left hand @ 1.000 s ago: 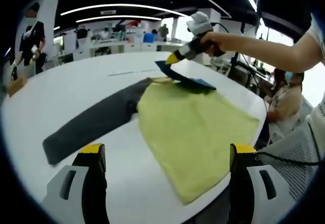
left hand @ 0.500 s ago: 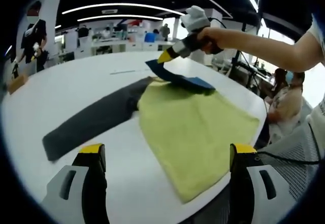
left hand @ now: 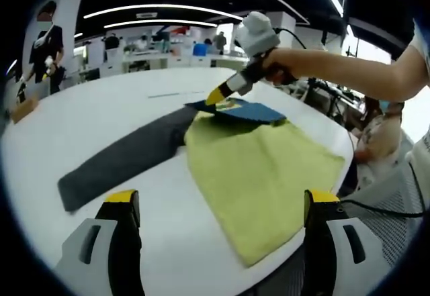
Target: Fold the garment on the visible template until the final outline fits inside the template.
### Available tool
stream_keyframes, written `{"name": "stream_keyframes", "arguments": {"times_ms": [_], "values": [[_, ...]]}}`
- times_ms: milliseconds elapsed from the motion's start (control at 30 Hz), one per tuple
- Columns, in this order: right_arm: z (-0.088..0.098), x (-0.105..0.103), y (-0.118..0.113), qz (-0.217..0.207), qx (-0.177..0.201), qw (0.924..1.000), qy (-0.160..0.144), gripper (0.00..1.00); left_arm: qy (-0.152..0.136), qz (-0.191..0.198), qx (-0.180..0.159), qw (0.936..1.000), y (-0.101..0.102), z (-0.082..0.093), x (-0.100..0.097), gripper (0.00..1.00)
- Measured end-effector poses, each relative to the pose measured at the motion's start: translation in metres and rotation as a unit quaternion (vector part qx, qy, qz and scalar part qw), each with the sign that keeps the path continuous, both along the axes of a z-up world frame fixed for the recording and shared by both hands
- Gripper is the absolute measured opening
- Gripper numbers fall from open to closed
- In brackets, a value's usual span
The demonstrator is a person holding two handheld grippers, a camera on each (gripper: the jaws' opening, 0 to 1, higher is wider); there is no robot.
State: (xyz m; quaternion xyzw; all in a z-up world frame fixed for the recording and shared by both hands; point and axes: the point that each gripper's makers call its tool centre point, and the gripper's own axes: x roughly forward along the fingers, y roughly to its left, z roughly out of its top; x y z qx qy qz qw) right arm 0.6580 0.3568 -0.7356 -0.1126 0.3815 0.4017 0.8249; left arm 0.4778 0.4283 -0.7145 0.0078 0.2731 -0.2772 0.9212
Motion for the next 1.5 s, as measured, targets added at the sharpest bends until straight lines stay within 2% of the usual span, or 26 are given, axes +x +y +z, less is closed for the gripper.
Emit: {"name": "stream_keyframes", "arguments": {"times_ms": [167, 233, 267, 300, 400, 533, 700, 800, 967, 1200, 1400, 1500], "values": [[-0.021, -0.008, 0.005, -0.005, -0.004, 0.9999, 0.011, 0.00, 0.001, 0.001, 0.000, 1.0000, 0.001, -0.001, -0.001, 0.99], [-0.025, -0.010, 0.007, -0.014, 0.010, 0.9996, 0.022, 0.00, 0.002, 0.002, 0.001, 1.0000, 0.003, -0.001, -0.002, 0.99], [-0.027, -0.014, 0.008, -0.028, 0.022, 0.9985, 0.042, 0.00, 0.002, 0.003, 0.001, 1.0000, 0.003, -0.001, -0.002, 0.99], [-0.029, -0.015, 0.009, -0.027, 0.029, 0.9981, 0.046, 0.00, 0.002, 0.004, 0.001, 1.0000, 0.004, -0.001, -0.002, 0.99], [-0.033, -0.014, 0.008, -0.026, 0.027, 0.9983, 0.045, 0.00, 0.001, 0.007, 0.002, 1.0000, 0.005, 0.000, -0.003, 0.99], [-0.030, -0.013, 0.007, -0.029, 0.036, 0.9979, 0.045, 0.16, -0.001, 0.008, 0.004, 1.0000, 0.006, 0.002, -0.002, 0.99], [-0.020, -0.006, 0.003, -0.029, 0.048, 0.9980, 0.030, 0.36, -0.004, 0.006, 0.006, 1.0000, 0.006, 0.004, 0.000, 0.99], [-0.012, -0.007, -0.003, -0.025, 0.048, 0.9983, 0.023, 0.42, -0.006, 0.005, 0.009, 0.9999, 0.007, 0.006, 0.001, 0.99], [-0.003, -0.004, -0.015, -0.035, 0.055, 0.9978, 0.010, 0.61, -0.008, 0.006, 0.012, 0.9999, 0.010, 0.007, 0.002, 0.99], [0.005, -0.001, -0.037, -0.054, 0.067, 0.9963, -0.005, 0.78, -0.011, 0.009, 0.018, 0.9997, 0.015, 0.011, 0.004, 0.99], [0.011, -0.003, -0.060, -0.057, 0.066, 0.9962, -0.009, 0.87, -0.014, 0.017, 0.018, 0.9996, 0.021, 0.014, 0.007, 0.99], [0.015, -0.002, -0.073, -0.066, 0.080, 0.9946, -0.006, 0.91, -0.017, 0.020, 0.019, 0.9995, 0.024, 0.017, 0.007, 0.99]]}}
